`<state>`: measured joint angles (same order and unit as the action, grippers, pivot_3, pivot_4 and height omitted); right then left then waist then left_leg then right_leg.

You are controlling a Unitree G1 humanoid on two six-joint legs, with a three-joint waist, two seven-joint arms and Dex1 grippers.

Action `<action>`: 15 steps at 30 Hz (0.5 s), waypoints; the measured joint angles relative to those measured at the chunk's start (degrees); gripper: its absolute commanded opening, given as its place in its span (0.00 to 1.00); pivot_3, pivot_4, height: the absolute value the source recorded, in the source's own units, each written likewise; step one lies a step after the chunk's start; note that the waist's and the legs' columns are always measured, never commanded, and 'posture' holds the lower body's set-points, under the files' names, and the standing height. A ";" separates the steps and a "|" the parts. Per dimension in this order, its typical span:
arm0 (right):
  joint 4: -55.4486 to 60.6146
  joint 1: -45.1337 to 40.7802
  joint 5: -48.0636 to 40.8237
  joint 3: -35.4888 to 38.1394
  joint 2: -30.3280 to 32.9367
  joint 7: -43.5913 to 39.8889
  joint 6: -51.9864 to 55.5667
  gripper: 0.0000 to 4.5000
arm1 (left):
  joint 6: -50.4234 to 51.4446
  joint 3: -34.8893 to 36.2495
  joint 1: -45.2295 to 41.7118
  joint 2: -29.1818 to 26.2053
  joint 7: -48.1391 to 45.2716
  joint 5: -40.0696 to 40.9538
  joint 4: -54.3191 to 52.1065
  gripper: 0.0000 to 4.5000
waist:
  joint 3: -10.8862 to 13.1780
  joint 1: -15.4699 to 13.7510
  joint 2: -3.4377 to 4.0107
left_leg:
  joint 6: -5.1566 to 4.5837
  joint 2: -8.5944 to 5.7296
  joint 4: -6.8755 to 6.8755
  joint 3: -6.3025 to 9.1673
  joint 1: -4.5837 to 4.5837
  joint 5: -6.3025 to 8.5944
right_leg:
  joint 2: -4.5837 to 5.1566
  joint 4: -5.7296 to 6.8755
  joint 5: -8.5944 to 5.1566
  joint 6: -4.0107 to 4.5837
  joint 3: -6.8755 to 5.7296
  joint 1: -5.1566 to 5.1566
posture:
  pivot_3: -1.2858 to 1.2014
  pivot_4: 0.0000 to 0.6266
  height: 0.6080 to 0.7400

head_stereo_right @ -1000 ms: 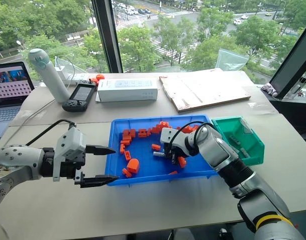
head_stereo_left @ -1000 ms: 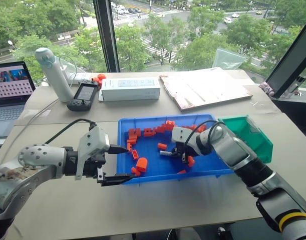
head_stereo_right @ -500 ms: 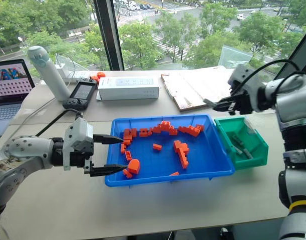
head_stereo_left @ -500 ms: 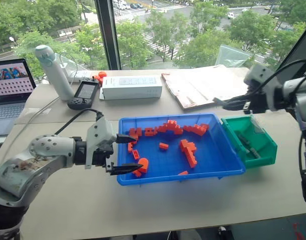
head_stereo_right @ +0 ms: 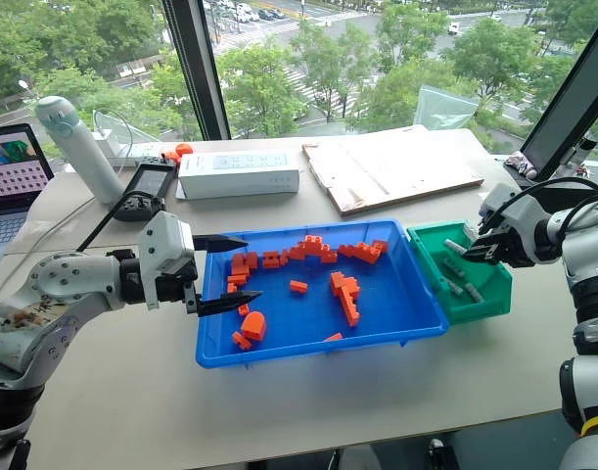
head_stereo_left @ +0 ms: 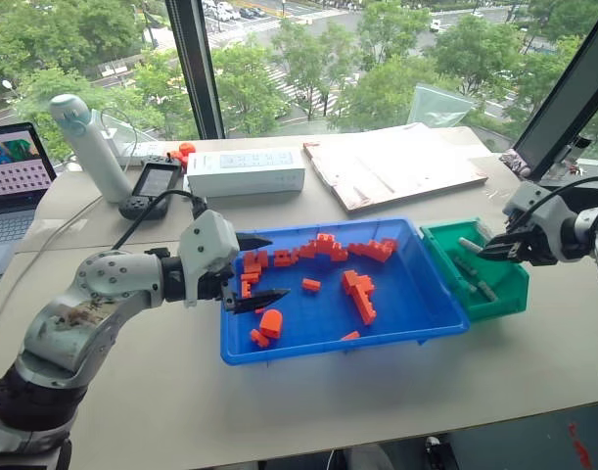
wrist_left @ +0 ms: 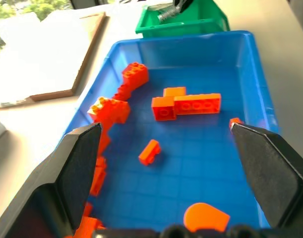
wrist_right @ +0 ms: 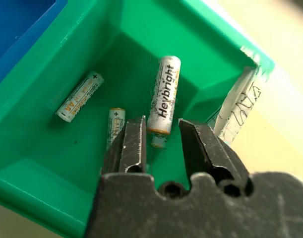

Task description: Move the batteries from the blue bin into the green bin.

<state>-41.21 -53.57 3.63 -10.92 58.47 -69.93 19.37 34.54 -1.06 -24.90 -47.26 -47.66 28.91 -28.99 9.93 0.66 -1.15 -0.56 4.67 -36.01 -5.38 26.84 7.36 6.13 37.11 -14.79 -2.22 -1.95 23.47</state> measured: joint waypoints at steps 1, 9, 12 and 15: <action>0.00 -0.01 0.18 0.00 0.00 0.01 -0.01 0.68 | -0.46 0.00 0.00 0.26 0.74 -1.06 0.57 1.00 | 0.00 -0.03 0.00 | 0.00 0.00 0.00 0.00 0.01 0.00 | 0.00 0.00 0.00 0.00 0.00 0.01 | 0.52 0.24 1.00; 8.02 3.55 -3.98 5.74 -0.11 -0.20 -0.72 0.98 | 0.34 3.55 -0.12 1.36 4.88 -2.13 1.59 1.00 | 0.02 -0.21 0.02 | -0.01 0.01 0.03 0.03 0.00 0.01 | 0.00 0.00 0.00 0.00 -0.02 -0.02 | 0.52 0.24 1.00; 18.41 8.20 -12.98 12.84 -3.60 -0.16 6.52 0.98 | 4.55 6.12 -1.14 2.57 6.98 0.35 3.33 1.00 | 0.02 -0.30 0.01 | -0.01 0.02 -0.01 0.10 -0.01 0.00 | -0.03 0.05 0.01 -0.01 -0.05 -0.06 | 0.52 0.24 1.00; 30.18 16.02 -21.07 19.88 -6.71 1.65 14.14 0.98 | 6.24 9.81 2.41 2.12 7.80 1.40 2.67 1.00 | 0.01 -0.70 0.01 | -0.07 0.01 0.02 0.10 -0.07 0.04 | -0.01 0.00 0.01 -0.02 -0.09 -0.18 | 0.52 0.24 1.00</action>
<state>-11.03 -37.55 -17.44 8.96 51.76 -68.28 33.51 40.77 8.75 -22.48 -45.14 -39.86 30.31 -26.32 9.94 -0.04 -1.14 -0.63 4.68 -35.99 -5.28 26.77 7.41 6.12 37.11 -14.78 -2.24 -2.05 23.29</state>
